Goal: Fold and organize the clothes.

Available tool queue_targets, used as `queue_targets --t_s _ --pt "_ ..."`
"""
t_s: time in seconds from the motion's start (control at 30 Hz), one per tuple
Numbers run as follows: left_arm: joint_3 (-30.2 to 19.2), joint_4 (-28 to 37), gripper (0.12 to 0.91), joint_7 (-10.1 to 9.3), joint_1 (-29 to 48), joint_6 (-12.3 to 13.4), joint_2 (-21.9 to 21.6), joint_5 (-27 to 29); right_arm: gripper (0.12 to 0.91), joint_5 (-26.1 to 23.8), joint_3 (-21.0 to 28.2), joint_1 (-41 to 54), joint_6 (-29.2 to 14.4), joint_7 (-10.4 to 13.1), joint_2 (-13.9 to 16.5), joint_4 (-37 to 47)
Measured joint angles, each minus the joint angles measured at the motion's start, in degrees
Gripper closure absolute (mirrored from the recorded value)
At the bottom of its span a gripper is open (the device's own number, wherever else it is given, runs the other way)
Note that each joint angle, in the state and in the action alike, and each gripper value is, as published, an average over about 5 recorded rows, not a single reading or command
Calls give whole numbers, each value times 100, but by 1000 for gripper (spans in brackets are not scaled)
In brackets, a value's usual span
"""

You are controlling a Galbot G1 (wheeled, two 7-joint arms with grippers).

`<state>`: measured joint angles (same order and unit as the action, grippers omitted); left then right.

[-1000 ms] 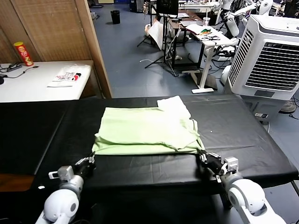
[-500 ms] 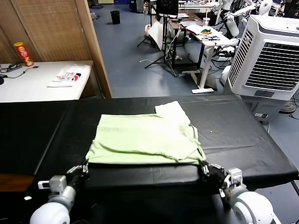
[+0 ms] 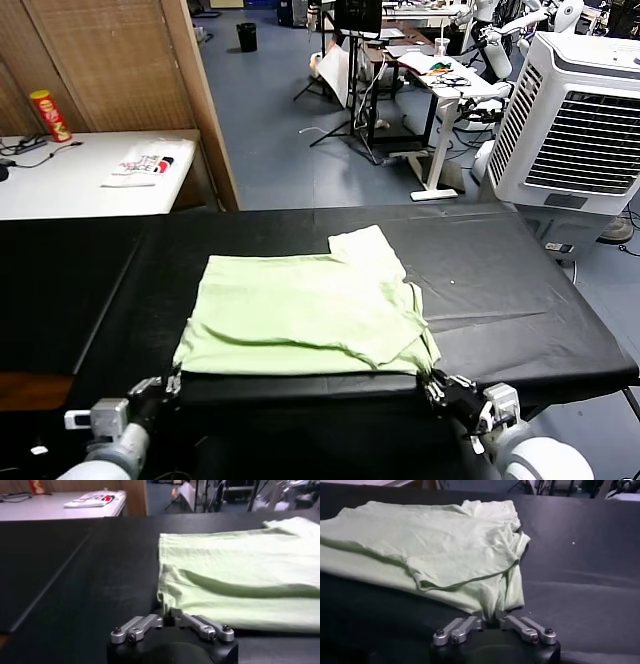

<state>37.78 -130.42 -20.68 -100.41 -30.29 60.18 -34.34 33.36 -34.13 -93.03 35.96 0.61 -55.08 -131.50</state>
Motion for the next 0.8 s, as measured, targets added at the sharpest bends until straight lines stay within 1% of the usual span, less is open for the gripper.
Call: queue_targets --t_s 0.03,0.07,0.13,0.17,0.23,0.33,0.5,0.63,0.73,0.8 --pt "54 -47 460 32 6 -5 -20 -44 256 103 -51 62 -22 49 42 -40" --pt "110 -82 410 76 33 3 -47 -109 241 192 -88 155 -45 103 84 -51" --pt "195 -101 314 157 160 26 -111 -264 231 322 -101 449 -77 227 159 8" --pt "220 -80 281 166 271 15 -149 -359 229 360 -75 642 -81 288 191 80" --pt "216 14 245 107 582 -90 -230 -579 228 423 38 1109 -72 389 240 313" --pt "105 289 234 24 1264 -316 -378 -975 227 490 365 1955 4 517 268 812" --pt "-289 1045 232 154 2635 -437 -721 -1597 227 504 1137 3486 113 661 159 1894" --pt "-803 1811 232 183 3705 -610 -928 -2044 227 459 1777 4596 67 636 -73 2939" --pt "-1284 2452 232 208 4502 -795 -951 -2268 227 370 2201 5319 -83 584 -316 3726" --pt "-1597 2903 232 248 4994 -906 -915 -2310 227 300 2447 5719 -177 515 -492 4236"
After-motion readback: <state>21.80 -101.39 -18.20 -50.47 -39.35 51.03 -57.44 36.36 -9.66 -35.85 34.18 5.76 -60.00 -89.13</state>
